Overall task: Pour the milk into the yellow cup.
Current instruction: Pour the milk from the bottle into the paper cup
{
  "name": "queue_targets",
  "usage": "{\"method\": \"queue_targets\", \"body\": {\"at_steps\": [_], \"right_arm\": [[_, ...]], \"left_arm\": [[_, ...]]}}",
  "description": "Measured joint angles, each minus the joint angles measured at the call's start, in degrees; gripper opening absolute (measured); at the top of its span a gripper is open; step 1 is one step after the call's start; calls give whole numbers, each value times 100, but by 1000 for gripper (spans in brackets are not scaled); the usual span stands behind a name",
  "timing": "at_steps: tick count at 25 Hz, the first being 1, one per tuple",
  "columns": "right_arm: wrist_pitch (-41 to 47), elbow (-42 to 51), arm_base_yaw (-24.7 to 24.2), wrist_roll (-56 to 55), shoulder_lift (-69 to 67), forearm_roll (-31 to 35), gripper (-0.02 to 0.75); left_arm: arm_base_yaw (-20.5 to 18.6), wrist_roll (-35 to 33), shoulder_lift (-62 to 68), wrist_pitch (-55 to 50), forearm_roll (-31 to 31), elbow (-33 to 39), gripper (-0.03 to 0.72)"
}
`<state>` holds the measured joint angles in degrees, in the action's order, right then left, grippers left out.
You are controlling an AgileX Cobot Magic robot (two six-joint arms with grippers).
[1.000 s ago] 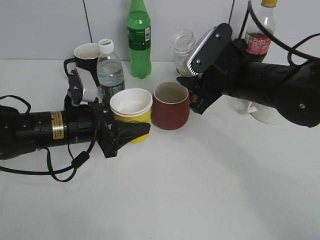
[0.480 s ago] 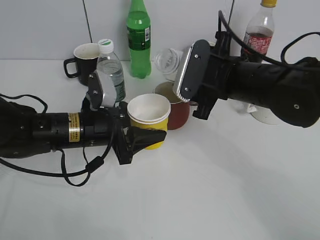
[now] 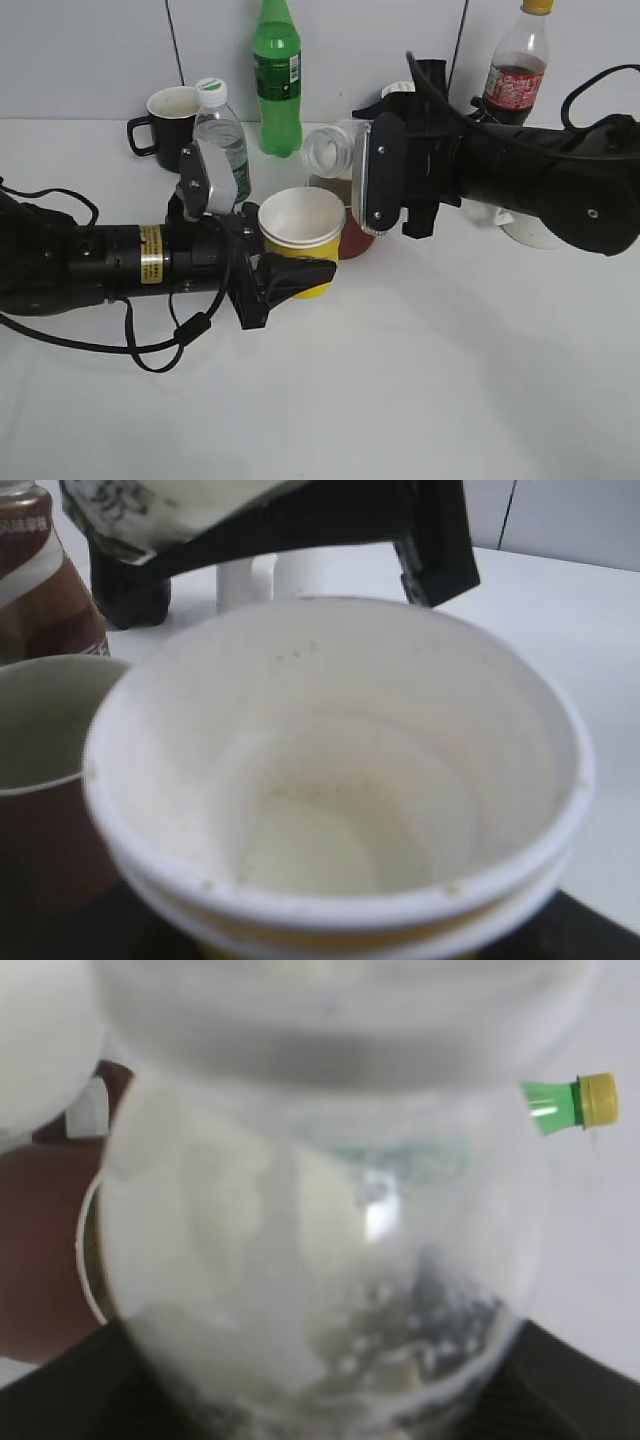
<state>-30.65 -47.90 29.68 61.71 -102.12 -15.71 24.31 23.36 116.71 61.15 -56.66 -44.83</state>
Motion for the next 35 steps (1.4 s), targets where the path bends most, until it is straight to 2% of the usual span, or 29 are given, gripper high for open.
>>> {"method": "queue_targets", "body": {"at_steps": [14, 35], "right_arm": [[-281, 0, 0, 1069, 0, 0, 438], [-500, 0, 0, 1873, 0, 0, 438]], "left_arm": [[97, 0, 0, -10, 0, -130, 443], [97, 4, 0, 85, -118, -130, 443]]}}
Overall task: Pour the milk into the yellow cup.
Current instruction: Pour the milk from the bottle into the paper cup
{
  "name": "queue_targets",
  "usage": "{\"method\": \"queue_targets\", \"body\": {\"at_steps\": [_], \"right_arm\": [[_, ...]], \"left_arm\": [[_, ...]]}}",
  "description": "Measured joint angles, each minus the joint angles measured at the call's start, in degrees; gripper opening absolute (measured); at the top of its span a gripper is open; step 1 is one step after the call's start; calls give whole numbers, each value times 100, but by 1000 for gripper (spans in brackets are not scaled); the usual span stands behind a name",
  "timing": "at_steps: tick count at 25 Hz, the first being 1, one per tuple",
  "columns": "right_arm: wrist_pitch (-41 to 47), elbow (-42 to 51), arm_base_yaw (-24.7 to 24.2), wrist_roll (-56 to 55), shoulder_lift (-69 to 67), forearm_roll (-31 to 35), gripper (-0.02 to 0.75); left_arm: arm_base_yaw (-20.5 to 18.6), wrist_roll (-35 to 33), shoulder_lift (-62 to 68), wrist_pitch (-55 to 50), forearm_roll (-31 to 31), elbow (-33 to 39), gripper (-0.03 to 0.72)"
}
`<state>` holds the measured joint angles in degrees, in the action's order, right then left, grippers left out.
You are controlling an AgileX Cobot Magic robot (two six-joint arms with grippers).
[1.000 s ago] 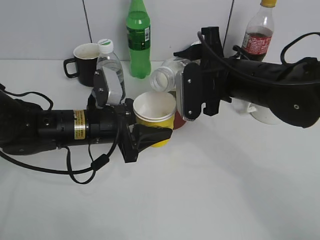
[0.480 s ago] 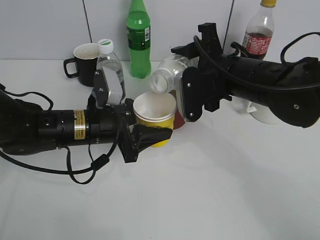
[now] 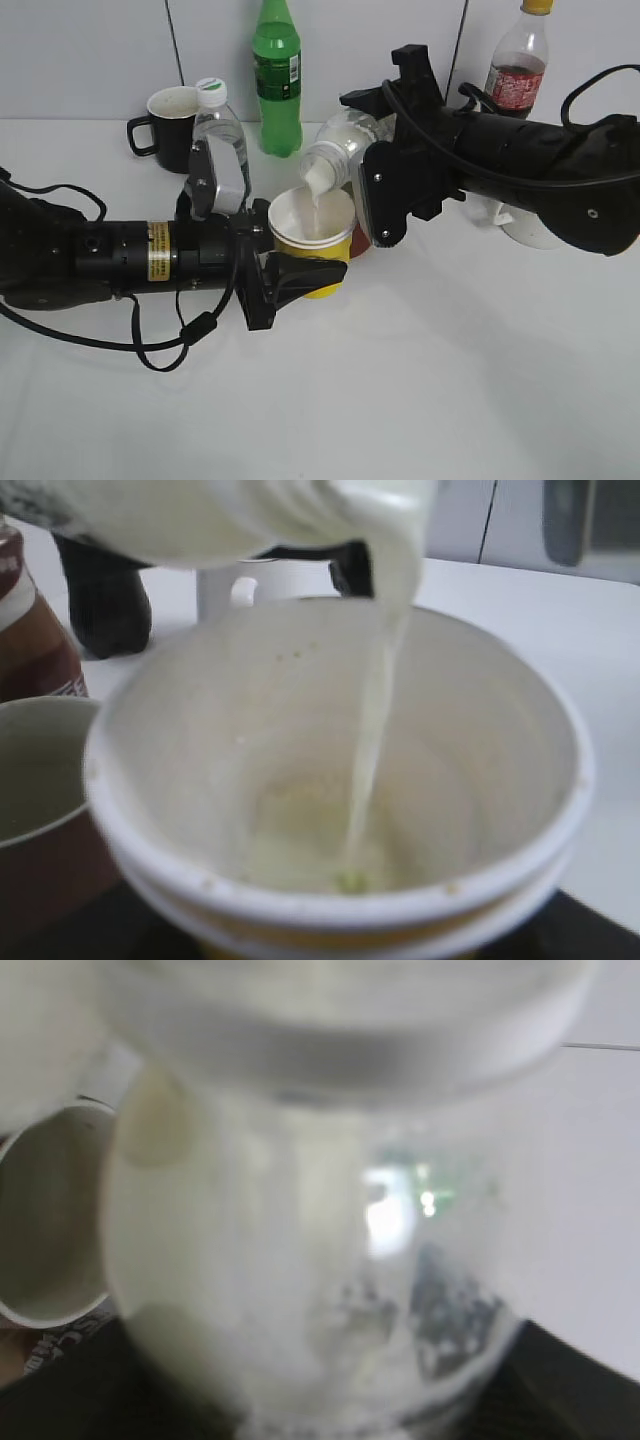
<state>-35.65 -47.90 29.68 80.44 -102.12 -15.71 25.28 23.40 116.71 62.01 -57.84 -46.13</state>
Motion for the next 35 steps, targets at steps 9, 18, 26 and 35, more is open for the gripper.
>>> {"method": "queue_targets", "body": {"at_steps": [9, 18, 26, 35], "right_arm": [[-17, 0, 0, 113, 0, 0, 438], [-23, 0, 0, 265, 0, 0, 438], [-23, 0, 0, 355, 0, 0, 438], [-46, 0, 0, 489, 0, 0, 438]], "left_arm": [[0, 0, 0, 33, -133, 0, 443], [0, 0, 0, 33, -290, 0, 443], [0, 0, 0, 33, -292, 0, 443], [0, 0, 0, 33, -297, 0, 443]]}}
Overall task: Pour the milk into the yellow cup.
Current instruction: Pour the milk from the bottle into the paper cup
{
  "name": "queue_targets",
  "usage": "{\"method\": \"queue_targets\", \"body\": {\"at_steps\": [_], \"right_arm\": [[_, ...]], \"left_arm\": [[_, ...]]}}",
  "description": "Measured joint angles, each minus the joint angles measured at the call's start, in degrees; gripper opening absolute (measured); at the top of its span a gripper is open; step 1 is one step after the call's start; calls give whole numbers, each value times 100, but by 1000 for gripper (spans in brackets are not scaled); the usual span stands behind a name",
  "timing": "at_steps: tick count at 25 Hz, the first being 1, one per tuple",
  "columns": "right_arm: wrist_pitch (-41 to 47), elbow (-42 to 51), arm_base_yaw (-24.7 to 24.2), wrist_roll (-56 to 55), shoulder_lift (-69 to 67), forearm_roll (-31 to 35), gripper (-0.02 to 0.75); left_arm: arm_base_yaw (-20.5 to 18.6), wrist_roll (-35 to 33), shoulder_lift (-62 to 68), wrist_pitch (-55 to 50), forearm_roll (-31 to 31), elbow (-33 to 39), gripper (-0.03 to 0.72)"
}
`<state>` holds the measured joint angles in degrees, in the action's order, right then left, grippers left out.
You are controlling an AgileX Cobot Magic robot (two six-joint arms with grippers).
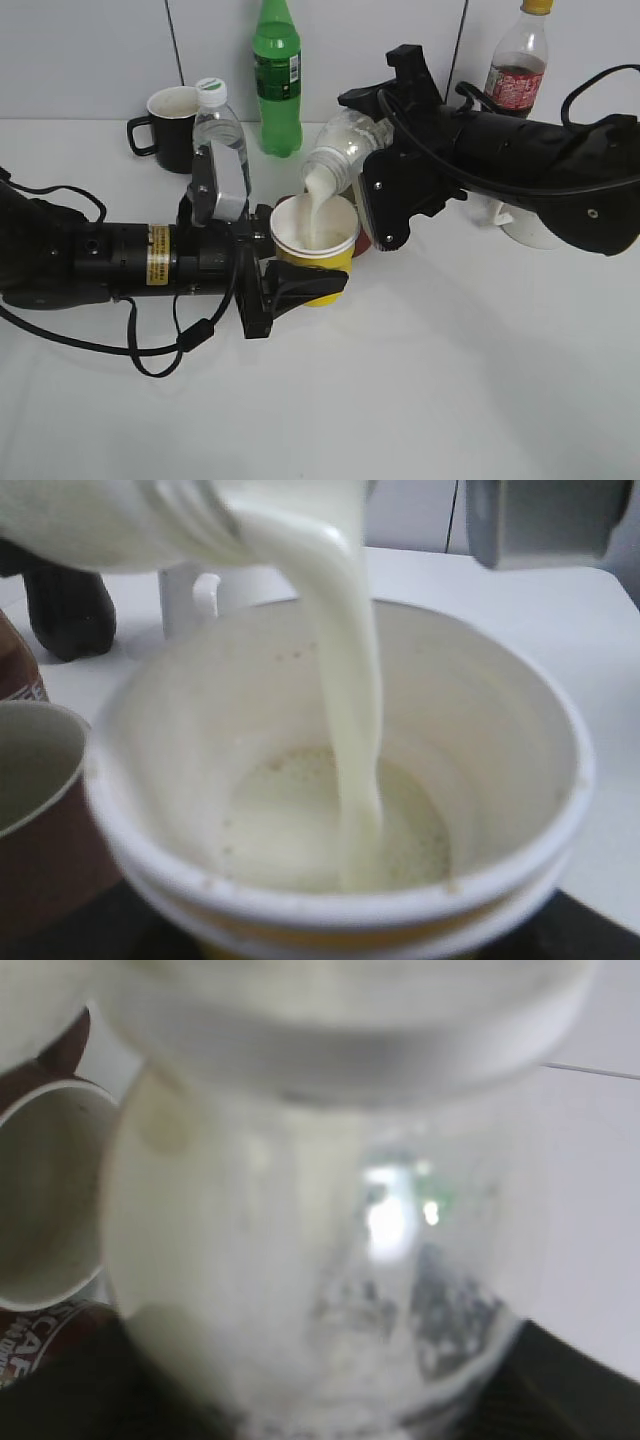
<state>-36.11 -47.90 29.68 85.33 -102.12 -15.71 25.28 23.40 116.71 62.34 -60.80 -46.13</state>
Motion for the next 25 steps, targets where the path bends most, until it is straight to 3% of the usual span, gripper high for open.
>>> {"method": "queue_targets", "body": {"at_steps": [18, 25], "right_arm": [[-17, 0, 0, -22, 0, 0, 438], [-17, 0, 0, -609, 0, 0, 438]], "left_arm": [[0, 0, 0, 0, -6, 0, 443], [0, 0, 0, 0, 64, 0, 443]]}}
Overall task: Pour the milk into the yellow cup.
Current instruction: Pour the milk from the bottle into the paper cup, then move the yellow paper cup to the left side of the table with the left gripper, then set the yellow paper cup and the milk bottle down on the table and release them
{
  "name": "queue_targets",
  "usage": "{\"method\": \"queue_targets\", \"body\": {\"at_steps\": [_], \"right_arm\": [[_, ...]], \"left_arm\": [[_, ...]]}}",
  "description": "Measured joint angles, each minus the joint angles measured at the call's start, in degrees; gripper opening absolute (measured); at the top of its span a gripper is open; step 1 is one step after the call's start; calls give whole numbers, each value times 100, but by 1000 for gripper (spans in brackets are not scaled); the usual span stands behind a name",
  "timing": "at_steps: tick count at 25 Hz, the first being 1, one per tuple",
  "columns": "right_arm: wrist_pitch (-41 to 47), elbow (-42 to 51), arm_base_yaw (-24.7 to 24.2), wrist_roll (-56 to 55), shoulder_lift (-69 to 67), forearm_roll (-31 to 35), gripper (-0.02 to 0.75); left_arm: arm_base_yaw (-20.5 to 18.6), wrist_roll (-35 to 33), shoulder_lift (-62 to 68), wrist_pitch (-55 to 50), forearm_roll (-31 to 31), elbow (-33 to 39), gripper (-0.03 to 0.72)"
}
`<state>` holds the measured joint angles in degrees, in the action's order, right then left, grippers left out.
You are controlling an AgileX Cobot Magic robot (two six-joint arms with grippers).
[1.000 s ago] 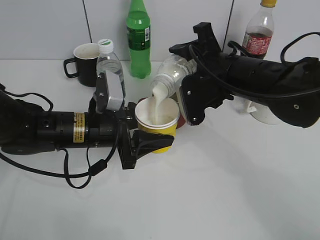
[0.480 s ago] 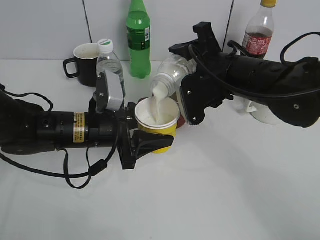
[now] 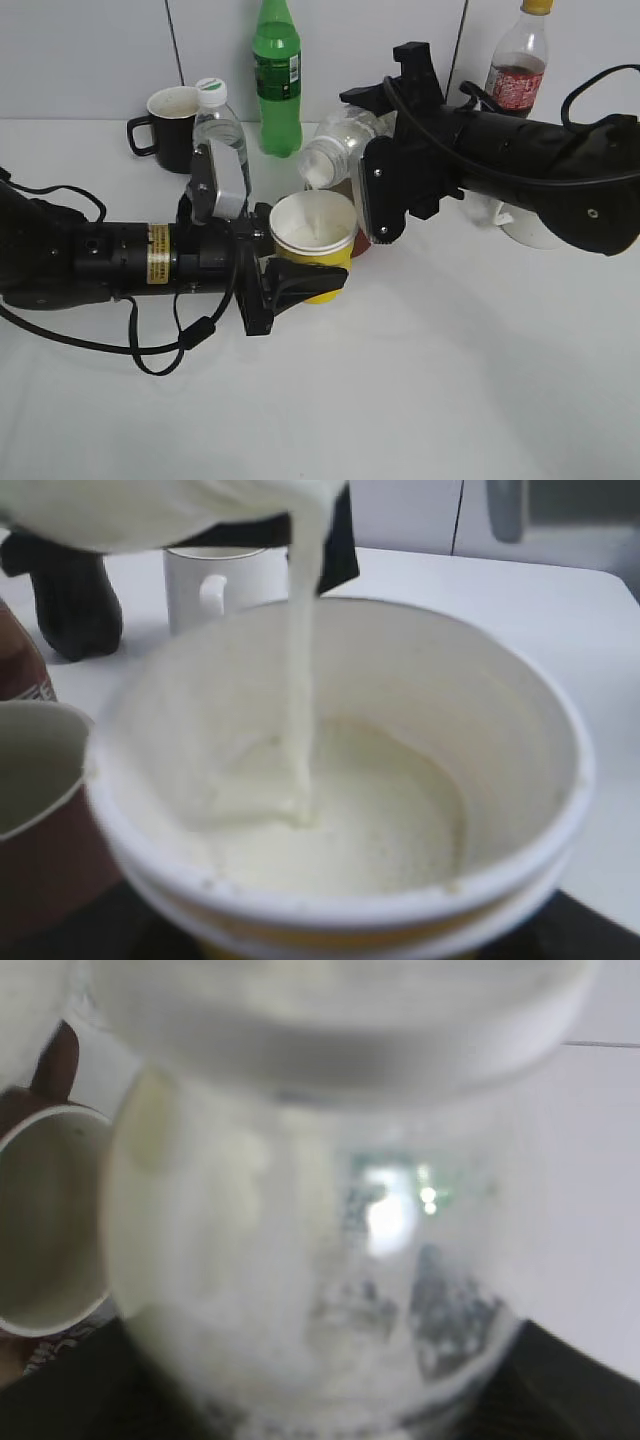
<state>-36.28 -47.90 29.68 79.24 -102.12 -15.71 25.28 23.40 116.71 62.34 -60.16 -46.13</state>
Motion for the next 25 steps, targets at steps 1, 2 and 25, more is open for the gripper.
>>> {"method": "queue_targets", "body": {"at_steps": [1, 2, 25], "right_arm": [[0, 0, 0, -94, 0, 0, 438], [0, 0, 0, -210, 0, 0, 438], [-399, 53, 0, -5360, 0, 1104, 438]], "left_arm": [[0, 0, 0, 0, 21, 0, 443], [0, 0, 0, 0, 84, 0, 443], [-668, 0, -138, 0, 190, 146, 443]]}}
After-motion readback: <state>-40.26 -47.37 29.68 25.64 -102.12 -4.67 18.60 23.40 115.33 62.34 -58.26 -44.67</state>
